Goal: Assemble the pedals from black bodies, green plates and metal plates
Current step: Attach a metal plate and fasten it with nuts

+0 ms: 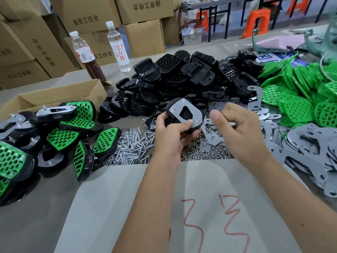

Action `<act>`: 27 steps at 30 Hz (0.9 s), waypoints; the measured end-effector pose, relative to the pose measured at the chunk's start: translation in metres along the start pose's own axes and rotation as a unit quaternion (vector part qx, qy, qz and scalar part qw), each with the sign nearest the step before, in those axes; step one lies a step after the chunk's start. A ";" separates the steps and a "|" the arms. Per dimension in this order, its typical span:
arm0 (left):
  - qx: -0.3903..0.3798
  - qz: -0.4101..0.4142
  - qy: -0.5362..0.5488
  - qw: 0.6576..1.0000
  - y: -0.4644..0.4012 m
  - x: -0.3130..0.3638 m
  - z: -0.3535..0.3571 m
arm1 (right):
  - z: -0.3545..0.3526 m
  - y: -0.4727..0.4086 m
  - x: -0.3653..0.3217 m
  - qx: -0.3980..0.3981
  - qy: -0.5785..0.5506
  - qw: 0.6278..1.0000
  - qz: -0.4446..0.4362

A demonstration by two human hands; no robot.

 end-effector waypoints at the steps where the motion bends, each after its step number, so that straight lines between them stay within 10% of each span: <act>1: -0.003 -0.002 -0.002 1.000 0.000 -0.001 0.000 | 0.001 0.001 0.001 -0.019 -0.017 1.000 0.006; 6: 0.000 -0.004 0.009 1.000 0.000 0.000 0.000 | 0.012 0.001 0.004 -0.125 -0.129 0.982 0.054; 12: 0.010 -0.002 0.024 1.000 -0.002 0.000 0.000 | -0.009 -0.002 0.011 0.002 -0.122 0.992 0.043; 17: -0.004 -0.004 -0.011 1.000 0.000 -0.002 0.000 | 0.015 0.003 0.003 -0.109 -0.109 0.987 0.049; 21: -0.001 -0.002 -0.028 1.000 0.001 -0.003 0.001 | -0.006 -0.001 0.003 0.021 -0.054 0.998 0.013; 27: -0.021 0.038 -0.083 0.996 0.007 0.002 0.009 | 0.021 -0.001 -0.001 -0.025 0.212 0.977 -0.027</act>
Point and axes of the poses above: each hand's wrist, its own y-axis away from the middle knuckle, its own z-axis out of the palm, x = y × z, the point moved 7 cm from there along -y, towards the middle knuckle, and after that the axes turned 14 degrees about z, right-handed, at the moved point
